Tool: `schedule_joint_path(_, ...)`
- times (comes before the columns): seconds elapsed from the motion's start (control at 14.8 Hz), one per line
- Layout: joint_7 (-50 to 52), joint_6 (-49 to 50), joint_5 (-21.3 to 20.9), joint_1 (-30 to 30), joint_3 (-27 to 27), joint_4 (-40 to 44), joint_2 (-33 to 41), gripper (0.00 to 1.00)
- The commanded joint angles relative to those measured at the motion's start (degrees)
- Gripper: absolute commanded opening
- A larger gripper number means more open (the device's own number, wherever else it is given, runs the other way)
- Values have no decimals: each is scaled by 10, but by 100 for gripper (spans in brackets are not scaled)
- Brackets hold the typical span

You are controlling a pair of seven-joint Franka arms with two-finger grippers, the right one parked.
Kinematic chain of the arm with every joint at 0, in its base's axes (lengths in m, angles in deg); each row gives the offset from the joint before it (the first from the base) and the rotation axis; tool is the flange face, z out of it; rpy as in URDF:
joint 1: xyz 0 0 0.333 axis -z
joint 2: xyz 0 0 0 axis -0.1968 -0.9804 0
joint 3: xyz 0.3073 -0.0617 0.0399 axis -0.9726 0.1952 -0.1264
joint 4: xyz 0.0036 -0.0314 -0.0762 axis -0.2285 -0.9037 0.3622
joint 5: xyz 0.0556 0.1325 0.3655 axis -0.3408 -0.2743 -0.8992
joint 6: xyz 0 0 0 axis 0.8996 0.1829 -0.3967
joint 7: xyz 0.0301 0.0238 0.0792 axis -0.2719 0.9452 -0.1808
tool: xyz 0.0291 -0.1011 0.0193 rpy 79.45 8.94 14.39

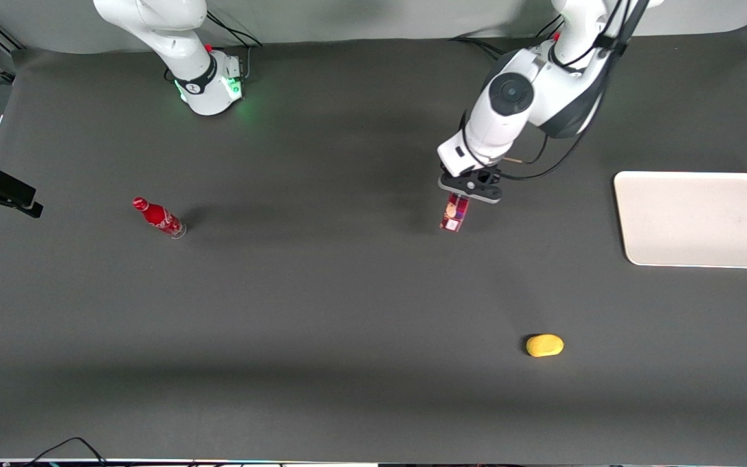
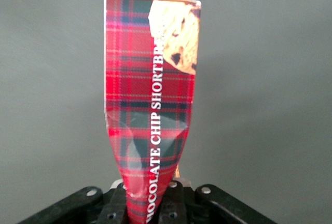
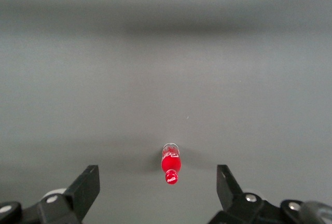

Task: Place red cookie box on tray
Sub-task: 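Lift the box and carry it toward the white tray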

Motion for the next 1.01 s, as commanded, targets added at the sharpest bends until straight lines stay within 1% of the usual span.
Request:
schedule_joint_path(0.0, 0, 140, 1, -12, -61, 131, 16, 0)
schedule_joint_path(0.14, 1, 233, 3, -12, -103, 221, 12, 0)
schedule_joint_path(0.34, -8, 339, 1, -13, -178, 317, 14, 0)
schedule_joint_path(0.47, -49, 410, -4, -25, -235, 376, 11, 0)
schedule_joint_path(0.54, -78, 430, -6, -38, -256, 389, 12, 0)
schedule_joint_path(0.68, -164, 446, -12, -84, -293, 399, 14, 0)
schedule_joint_path(0.81, -245, 439, -18, -139, -314, 400, 10, 0)
schedule_joint_path(0.95, -323, 432, -32, -196, -319, 399, -1, 0)
